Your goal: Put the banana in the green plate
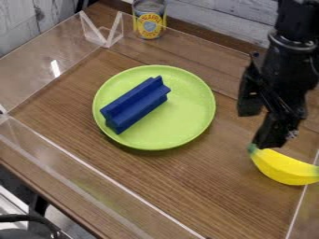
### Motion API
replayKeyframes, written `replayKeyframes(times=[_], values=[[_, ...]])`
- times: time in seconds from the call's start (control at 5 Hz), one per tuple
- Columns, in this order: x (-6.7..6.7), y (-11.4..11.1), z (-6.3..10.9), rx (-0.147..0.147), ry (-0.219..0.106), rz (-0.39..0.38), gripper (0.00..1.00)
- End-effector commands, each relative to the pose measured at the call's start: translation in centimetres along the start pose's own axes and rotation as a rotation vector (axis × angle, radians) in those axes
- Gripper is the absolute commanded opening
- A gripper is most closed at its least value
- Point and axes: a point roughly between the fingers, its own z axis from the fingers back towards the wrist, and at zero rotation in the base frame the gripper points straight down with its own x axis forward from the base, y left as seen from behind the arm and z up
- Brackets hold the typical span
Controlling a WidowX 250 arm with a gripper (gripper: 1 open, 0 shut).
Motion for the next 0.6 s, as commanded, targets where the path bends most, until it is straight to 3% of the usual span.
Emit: replayKeyframes(times=[0.0,0.4], values=[[0.8,-0.2,0.8,0.03,-0.072,-0.05,1.0],[1.9,-0.4,-1.0,0.041,-0.11,-0.119,1.0]])
